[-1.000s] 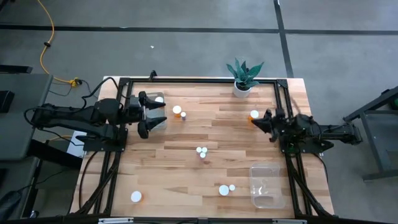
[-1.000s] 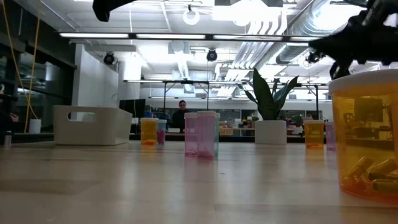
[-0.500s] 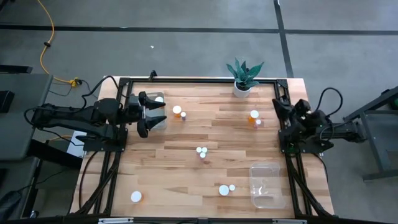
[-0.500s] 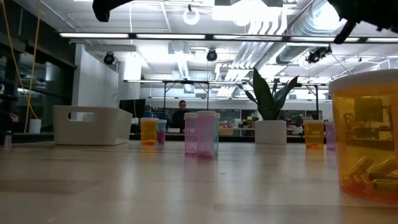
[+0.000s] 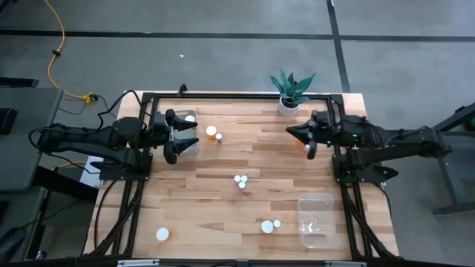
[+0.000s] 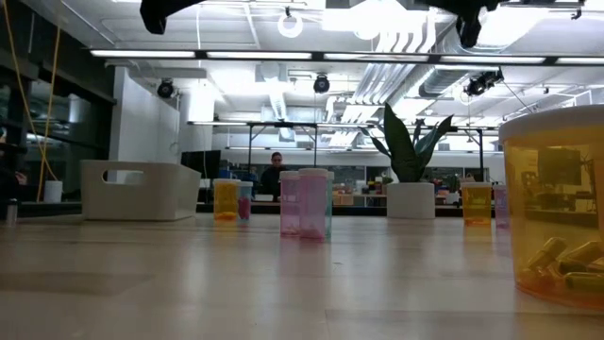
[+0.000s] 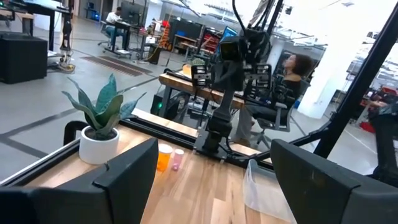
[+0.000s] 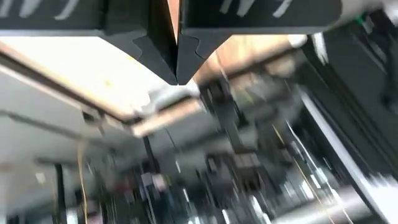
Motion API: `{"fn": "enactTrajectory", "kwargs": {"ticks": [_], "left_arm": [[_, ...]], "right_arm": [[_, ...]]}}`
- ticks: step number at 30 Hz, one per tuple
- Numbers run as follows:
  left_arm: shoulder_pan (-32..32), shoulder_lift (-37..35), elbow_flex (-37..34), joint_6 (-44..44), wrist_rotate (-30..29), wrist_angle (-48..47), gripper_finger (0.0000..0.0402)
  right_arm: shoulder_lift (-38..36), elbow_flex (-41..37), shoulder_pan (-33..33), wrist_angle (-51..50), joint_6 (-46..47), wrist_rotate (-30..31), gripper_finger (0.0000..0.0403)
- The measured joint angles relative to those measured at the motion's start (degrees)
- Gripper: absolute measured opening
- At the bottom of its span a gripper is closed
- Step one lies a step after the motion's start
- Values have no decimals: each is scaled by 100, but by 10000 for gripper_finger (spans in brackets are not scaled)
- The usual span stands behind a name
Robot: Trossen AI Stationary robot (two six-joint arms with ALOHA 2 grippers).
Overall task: Pick and place medicine bottles into bin by pill shape (circle, oval)
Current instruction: Put the pink tablet bottle into the transparent bin
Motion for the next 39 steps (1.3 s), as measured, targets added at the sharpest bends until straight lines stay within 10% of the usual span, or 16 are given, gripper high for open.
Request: {"fn": "enactTrajectory", "kwargs": {"ticks": [12, 21, 39], "left_arm": [[0, 0, 0, 54, -2, -43, 298], [0, 2, 0, 54, -9, -86, 298], [0, 2, 0, 54, -24, -88, 298]], "right_arm": [[979, 805, -147, -5177, 2618, 337, 78], [1259, 108, -476, -5410, 3942, 579, 205], [2718, 87, -1568, -4981, 2503, 155, 211]]}}
